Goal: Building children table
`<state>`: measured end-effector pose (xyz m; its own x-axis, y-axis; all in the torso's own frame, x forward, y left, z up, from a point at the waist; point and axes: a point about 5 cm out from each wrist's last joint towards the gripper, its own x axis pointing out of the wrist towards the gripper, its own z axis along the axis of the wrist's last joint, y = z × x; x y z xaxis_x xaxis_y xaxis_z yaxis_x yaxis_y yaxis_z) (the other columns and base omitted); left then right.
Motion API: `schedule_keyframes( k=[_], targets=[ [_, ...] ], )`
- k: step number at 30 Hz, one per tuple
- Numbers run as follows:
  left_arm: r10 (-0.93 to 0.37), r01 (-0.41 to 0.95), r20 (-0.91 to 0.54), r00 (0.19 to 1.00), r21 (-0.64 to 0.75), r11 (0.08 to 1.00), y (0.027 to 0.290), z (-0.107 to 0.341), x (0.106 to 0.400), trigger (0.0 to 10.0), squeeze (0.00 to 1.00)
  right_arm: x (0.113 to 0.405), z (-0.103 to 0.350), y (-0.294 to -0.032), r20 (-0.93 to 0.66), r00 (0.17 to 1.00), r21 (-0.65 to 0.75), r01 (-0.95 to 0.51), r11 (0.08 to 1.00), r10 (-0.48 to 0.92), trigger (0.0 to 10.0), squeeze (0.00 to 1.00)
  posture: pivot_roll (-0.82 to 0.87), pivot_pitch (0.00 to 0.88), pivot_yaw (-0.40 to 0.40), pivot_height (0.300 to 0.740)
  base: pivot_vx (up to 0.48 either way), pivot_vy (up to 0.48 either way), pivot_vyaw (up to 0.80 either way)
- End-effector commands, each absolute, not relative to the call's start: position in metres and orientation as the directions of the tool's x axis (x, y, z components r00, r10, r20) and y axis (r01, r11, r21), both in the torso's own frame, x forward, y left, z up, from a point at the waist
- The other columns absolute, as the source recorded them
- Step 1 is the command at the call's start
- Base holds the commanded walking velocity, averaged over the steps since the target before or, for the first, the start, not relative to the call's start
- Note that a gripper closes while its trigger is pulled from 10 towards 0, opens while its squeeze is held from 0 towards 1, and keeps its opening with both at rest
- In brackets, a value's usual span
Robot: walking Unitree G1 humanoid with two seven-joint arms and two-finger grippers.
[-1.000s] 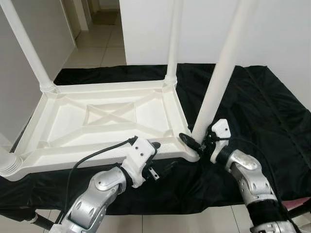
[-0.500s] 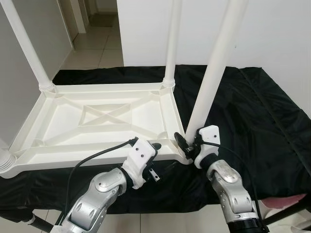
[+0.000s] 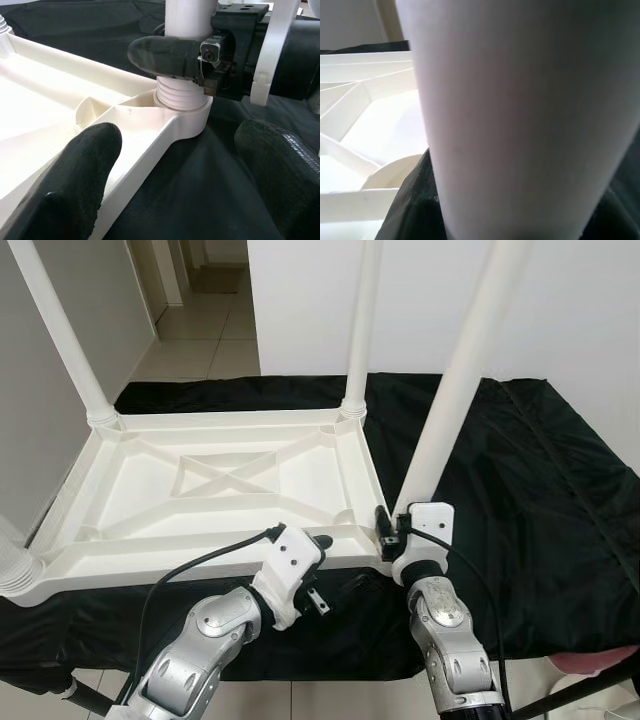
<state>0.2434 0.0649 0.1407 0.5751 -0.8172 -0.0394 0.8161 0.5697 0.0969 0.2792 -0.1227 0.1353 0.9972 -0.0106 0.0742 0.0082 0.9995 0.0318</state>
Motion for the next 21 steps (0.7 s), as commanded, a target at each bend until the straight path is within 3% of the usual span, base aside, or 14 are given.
schedule_keyframes(
  k=[1, 3, 4, 17, 18, 19, 20, 21],
  targets=[
    [-0.815, 0.812, -0.032, 0.578, 0.121, 0.571, 0.067, 0.1429, 0.2462, 10.0, 0.0, 0.2745, 0.1169, -0.1294, -0.028, 0.995, 0.085, 0.098, 0.992, -0.096, 10.0, 0.14, -0.08, 0.046, 0.049, 0.74, 0.0, 0.0, 0.0],
    [-0.815, 0.812, -0.032, 0.578, 0.121, 0.571, 0.067, 0.1429, 0.2462, 10.0, 0.0, 0.2745, 0.1169, -0.1294, -0.028, 0.995, 0.085, 0.098, 0.992, -0.096, 10.0, 0.14, -0.08, 0.046, 0.049, 0.74, 0.0, 0.0, 0.0],
    [-0.816, 0.812, -0.031, 0.577, 0.125, 0.57, 0.0667, 0.1435, 0.2469, 10.0, 0.0, 0.2748, 0.1179, -0.13, -0.02, 0.995, 0.092, 0.096, 0.991, -0.095, 10.0, 1.0, -0.08, 0.047, 0.051, 0.74, 0.0, 0.0, 0.0],
    [-0.814, 0.809, -0.024, 0.58, 0.138, 0.572, 0.0662, 0.145, 0.2474, 10.0, 0.0, 0.2789, 0.1243, -0.1235, 0.017, 1.0, 0.054, 0.013, 0.998, -0.014, 10.0, 1.0, -0.07, 0.04, 0.038, 0.74, 0.0, 0.0, 0.0],
    [-0.815, 0.81, -0.022, 0.579, 0.136, 0.571, 0.0656, 0.1449, 0.2467, 10.0, 0.0, 0.2792, 0.1244, -0.1233, 0.018, 1.0, 0.063, 0.002, 0.998, -0.003, 10.0, 0.82, -0.07, 0.038, 0.037, 0.74, 0.0, 0.0, 0.0],
    [-0.815, 0.81, -0.022, 0.579, 0.136, 0.571, 0.0656, 0.1449, 0.2467, 10.0, 0.0, 0.2792, 0.1244, -0.1233, 0.018, 1.0, 0.063, 0.002, 0.998, -0.003, 10.0, 0.82, -0.07, 0.038, 0.037, 0.74, 0.0, 0.0, 0.0],
    [-0.816, 0.811, -0.021, 0.577, 0.134, 0.57, 0.0653, 0.1444, 0.246, 10.0, 0.0, 0.2805, 0.1242, -0.125, 0.017, 1.0, 0.064, -0.004, 0.998, 0.003, 10.0, 0.12, -0.07, 0.037, 0.04, 0.74, 0.0, 0.0, 0.0],
    [-0.816, 0.811, -0.021, 0.577, 0.134, 0.57, 0.0653, 0.1444, 0.246, 10.0, 0.0, 0.2805, 0.1242, -0.125, 0.017, 1.0, 0.064, -0.004, 0.998, 0.003, 10.0, 0.12, -0.07, 0.037, 0.04, 0.74, 0.0, 0.0, 0.0]
  ],
)
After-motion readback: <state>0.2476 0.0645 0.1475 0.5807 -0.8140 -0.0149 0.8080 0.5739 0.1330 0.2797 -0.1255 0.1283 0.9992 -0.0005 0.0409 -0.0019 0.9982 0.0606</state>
